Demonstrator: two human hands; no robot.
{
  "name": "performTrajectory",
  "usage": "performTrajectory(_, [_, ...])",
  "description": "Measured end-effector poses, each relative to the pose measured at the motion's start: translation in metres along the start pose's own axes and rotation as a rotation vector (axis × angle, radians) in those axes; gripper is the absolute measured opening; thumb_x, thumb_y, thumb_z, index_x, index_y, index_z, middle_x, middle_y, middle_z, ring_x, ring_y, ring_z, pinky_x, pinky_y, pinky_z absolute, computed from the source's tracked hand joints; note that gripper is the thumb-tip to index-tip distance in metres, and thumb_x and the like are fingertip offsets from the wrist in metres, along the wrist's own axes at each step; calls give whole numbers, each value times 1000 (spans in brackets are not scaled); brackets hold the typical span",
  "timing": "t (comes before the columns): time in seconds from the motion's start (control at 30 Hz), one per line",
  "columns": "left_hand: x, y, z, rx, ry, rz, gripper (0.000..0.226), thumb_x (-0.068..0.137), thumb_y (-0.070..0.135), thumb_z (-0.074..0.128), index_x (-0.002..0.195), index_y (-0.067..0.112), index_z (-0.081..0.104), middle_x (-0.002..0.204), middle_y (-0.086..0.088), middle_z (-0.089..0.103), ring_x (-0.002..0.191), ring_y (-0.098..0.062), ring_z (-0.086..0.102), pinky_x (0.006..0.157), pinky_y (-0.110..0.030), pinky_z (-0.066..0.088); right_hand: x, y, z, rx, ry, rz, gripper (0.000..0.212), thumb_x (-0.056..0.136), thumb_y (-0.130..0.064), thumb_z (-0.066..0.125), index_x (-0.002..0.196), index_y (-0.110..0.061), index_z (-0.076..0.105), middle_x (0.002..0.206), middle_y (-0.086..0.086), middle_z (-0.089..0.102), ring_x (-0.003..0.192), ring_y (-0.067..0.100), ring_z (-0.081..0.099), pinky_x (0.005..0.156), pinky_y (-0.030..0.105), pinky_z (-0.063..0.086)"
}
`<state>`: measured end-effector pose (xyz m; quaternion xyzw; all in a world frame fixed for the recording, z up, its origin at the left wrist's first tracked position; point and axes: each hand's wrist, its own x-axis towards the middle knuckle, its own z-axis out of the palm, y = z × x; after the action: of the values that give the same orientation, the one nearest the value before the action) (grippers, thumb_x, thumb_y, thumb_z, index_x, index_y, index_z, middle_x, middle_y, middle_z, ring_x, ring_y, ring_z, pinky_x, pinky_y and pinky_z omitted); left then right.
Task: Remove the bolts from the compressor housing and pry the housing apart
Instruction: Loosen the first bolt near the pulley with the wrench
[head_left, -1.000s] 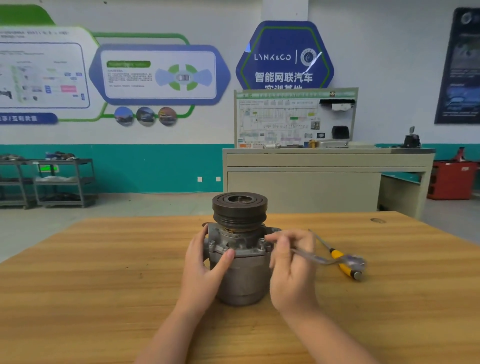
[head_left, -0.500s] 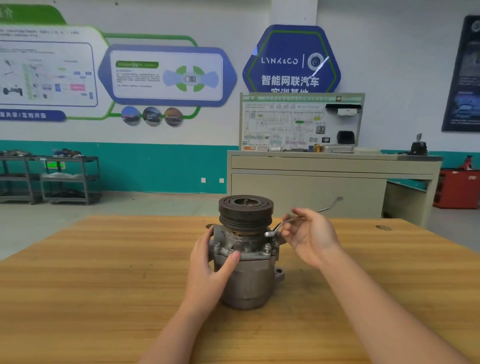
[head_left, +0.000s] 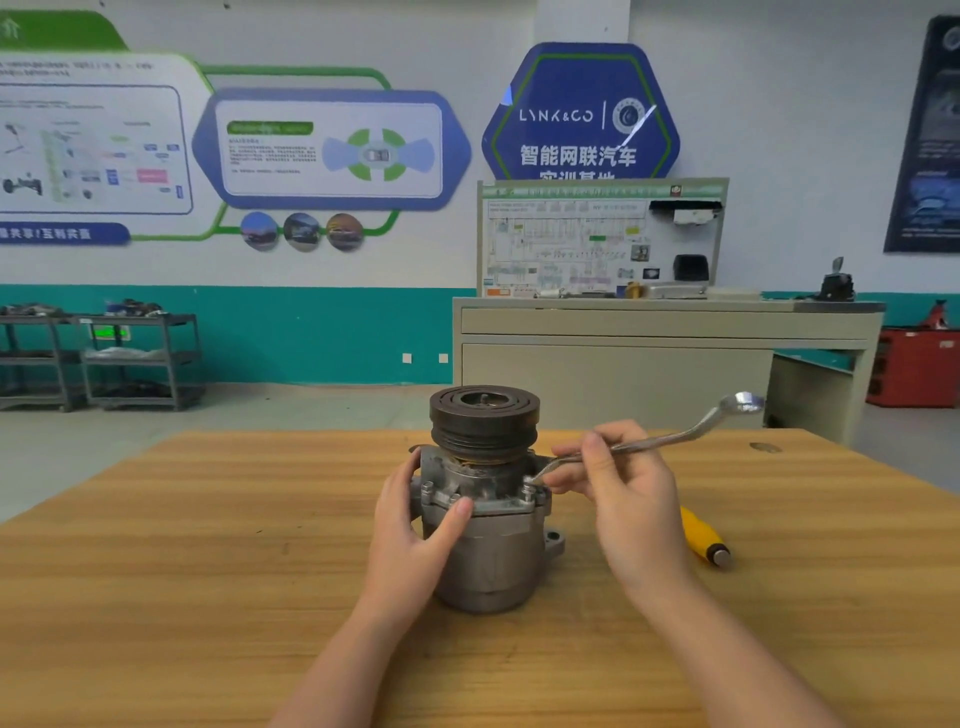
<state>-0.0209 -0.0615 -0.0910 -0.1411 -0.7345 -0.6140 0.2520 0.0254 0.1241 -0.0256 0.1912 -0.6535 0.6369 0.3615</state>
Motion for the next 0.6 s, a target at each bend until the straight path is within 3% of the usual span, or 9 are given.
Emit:
performTrajectory(0.13, [0, 0, 0, 9, -6, 2, 82, 65, 70, 64, 138, 47, 35, 140, 16, 47, 128, -3, 47, 108, -36, 44, -14, 0, 8, -328, -46, -249, 23, 98, -34, 49, 87, -17, 59, 68, -2, 68, 69, 2, 66, 64, 10, 48])
performTrajectory(0.3, [-1, 1, -1, 12, -6, -1, 81, 66, 69, 65, 138, 45, 36, 139, 16, 48, 127, -3, 48, 109, -40, 44, -28, 6, 22, -519, -44, -441, 32, 97, -35, 40, 92, -8, 57, 77, -4, 57, 64, 9, 55, 54, 27, 46])
performTrajectory(0.43, [-1, 1, -1, 14, -7, -9, 78, 72, 67, 72, 138, 47, 34, 139, 18, 46, 126, 4, 45, 108, -36, 43, -25, 11, 30, 101, 296, -161, 5, 97, -17, 38, 93, -18, 41, 72, 2, 64, 50, 10, 48, 50, 23, 42])
performTrajectory(0.5, [-1, 0, -1, 15, -13, -12, 76, 74, 63, 69, 139, 48, 33, 140, 17, 45, 126, 3, 45, 108, -34, 43, -11, 14, 29, 355, 448, 67, 15, 95, -3, 34, 90, -17, 37, 63, 6, 64, 39, 13, 39, 40, 21, 33])
performTrajectory(0.6, [-1, -1, -1, 16, -14, -16, 74, 77, 59, 71, 140, 47, 33, 141, 17, 45, 127, 1, 45, 107, -33, 43, 19, 20, 20, 521, 449, 376, 18, 91, 4, 30, 87, -11, 39, 52, 10, 57, 31, 14, 33, 35, 19, 26])
